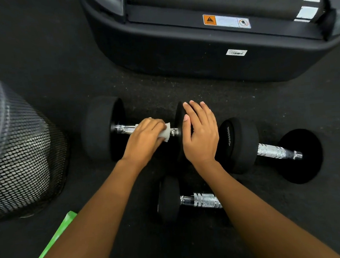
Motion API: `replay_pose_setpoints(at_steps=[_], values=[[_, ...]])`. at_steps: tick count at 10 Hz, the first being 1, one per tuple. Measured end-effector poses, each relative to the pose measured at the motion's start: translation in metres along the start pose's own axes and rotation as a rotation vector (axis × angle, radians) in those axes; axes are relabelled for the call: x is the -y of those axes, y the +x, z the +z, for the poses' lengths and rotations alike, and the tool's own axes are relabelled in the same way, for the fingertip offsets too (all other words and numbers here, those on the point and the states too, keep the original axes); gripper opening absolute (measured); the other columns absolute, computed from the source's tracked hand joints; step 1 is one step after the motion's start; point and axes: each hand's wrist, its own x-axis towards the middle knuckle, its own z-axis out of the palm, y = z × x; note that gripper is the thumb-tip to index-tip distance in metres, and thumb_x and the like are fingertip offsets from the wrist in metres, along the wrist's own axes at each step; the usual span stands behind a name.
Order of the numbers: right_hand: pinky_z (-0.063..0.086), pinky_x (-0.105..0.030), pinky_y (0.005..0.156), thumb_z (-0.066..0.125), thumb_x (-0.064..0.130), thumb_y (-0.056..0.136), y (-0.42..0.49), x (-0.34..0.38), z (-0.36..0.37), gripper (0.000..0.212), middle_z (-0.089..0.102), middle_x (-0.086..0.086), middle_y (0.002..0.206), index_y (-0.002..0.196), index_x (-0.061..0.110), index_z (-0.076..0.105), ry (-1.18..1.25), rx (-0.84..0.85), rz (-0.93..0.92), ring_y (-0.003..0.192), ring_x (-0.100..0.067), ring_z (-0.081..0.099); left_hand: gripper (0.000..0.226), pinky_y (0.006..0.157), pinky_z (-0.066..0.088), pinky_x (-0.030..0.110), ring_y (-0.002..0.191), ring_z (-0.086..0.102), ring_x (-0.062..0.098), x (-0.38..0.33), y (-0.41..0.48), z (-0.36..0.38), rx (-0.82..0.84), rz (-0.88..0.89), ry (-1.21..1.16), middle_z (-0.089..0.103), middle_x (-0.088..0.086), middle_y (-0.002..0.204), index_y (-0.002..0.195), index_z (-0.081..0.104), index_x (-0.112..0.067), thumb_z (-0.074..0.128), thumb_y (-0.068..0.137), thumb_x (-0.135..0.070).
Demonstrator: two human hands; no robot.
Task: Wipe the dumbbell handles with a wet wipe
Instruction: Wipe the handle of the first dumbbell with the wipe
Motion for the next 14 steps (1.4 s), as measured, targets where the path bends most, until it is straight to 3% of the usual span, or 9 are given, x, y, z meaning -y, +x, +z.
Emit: replay_pose_setpoints(at_steps=[3, 5, 6, 8, 9, 10, 11, 13, 14], values=[[0.033, -0.044, 0.108, 0.036, 0.025, 0.096, 0.001, -0.001, -0.001, 0.038, 0.057, -0.006, 0.130, 0.125, 0.011, 0.058, 0.009, -0.003, -0.010, 0.130, -0.025, 0.042, 0.026, 0.100, 0.032, 0.032, 0.091, 0.060, 0.029, -0.011, 0.003, 0.009, -0.037, 0.062, 0.044, 0.064, 0.013, 0.100, 0.092, 0.063, -0.002, 0.072, 0.068, 0.003], [0.033, -0.044, 0.108, 0.036, 0.025, 0.096, 0.000, -0.001, 0.001, 0.038, 0.057, -0.005, 0.130, 0.125, 0.011, 0.058, 0.020, -0.005, -0.001, 0.131, -0.024, 0.041, 0.030, 0.086, 0.044, 0.035, 0.099, 0.050, 0.026, 0.012, -0.014, 0.003, -0.113, -0.002, 0.134, 0.061, 0.011, 0.109, 0.099, 0.065, -0.007, 0.075, 0.071, -0.006], [0.033, -0.045, 0.107, 0.036, 0.025, 0.096, 0.000, -0.001, 0.001, 0.039, 0.058, -0.005, 0.129, 0.125, 0.011, 0.058, 0.020, -0.005, 0.001, 0.130, -0.025, 0.042, 0.029, 0.088, 0.041, 0.031, 0.101, 0.050, 0.022, 0.004, -0.015, 0.011, -0.131, 0.006, 0.102, 0.063, 0.008, 0.106, 0.104, 0.065, -0.008, 0.073, 0.075, -0.008], [0.033, -0.044, 0.108, 0.036, 0.025, 0.096, 0.000, 0.000, 0.000, 0.039, 0.057, -0.005, 0.130, 0.125, 0.012, 0.058, 0.031, -0.003, 0.005, 0.130, -0.024, 0.041, 0.035, 0.098, 0.035, 0.029, 0.109, 0.056, 0.023, 0.007, -0.017, 0.006, -0.114, -0.003, 0.110, 0.065, 0.008, 0.113, 0.113, 0.064, -0.005, 0.042, 0.091, -0.020], [0.033, -0.044, 0.108, 0.036, 0.025, 0.096, 0.000, 0.000, 0.000, 0.038, 0.058, -0.005, 0.129, 0.125, 0.012, 0.058, 0.025, -0.008, 0.004, 0.130, -0.025, 0.042, 0.036, 0.100, 0.034, 0.030, 0.109, 0.058, 0.025, 0.003, -0.014, 0.008, -0.099, -0.089, 0.129, 0.066, 0.010, 0.112, 0.113, 0.063, -0.003, 0.039, 0.092, -0.020], [0.034, -0.045, 0.107, 0.037, 0.025, 0.096, 0.000, -0.001, 0.000, 0.038, 0.058, -0.006, 0.129, 0.125, 0.011, 0.058, 0.025, -0.006, 0.002, 0.130, -0.025, 0.042, 0.032, 0.098, 0.035, 0.031, 0.106, 0.059, 0.026, -0.011, -0.004, 0.014, -0.063, -0.138, 0.110, 0.066, 0.011, 0.110, 0.111, 0.063, -0.002, 0.043, 0.092, -0.018], [0.032, -0.044, 0.109, 0.037, 0.024, 0.096, 0.001, -0.001, 0.000, 0.038, 0.058, -0.006, 0.129, 0.124, 0.011, 0.058, 0.019, -0.007, 0.000, 0.130, -0.024, 0.042, 0.025, 0.099, 0.033, 0.033, 0.104, 0.060, 0.025, -0.016, 0.003, 0.017, -0.028, -0.052, 0.108, 0.067, 0.010, 0.108, 0.111, 0.063, -0.004, 0.056, 0.088, -0.010], [0.023, -0.041, 0.114, 0.033, 0.026, 0.097, 0.000, 0.000, -0.001, 0.040, 0.056, -0.005, 0.132, 0.126, 0.012, 0.057, -0.015, 0.002, -0.005, 0.133, -0.024, 0.038, 0.030, 0.106, 0.028, 0.034, 0.095, 0.063, 0.020, 0.005, 0.005, 0.006, 0.002, -0.116, 0.171, 0.070, 0.005, 0.095, 0.102, 0.067, -0.008, 0.041, 0.094, -0.020], [0.022, -0.040, 0.114, 0.034, 0.025, 0.097, 0.000, 0.000, -0.001, 0.040, 0.056, -0.005, 0.132, 0.126, 0.012, 0.057, -0.014, 0.001, -0.006, 0.133, -0.024, 0.038, 0.017, 0.107, 0.029, 0.040, 0.092, 0.063, 0.025, -0.001, 0.013, 0.006, 0.089, -0.181, 0.204, 0.070, 0.010, 0.092, 0.097, 0.068, -0.006, 0.053, 0.091, -0.010]])
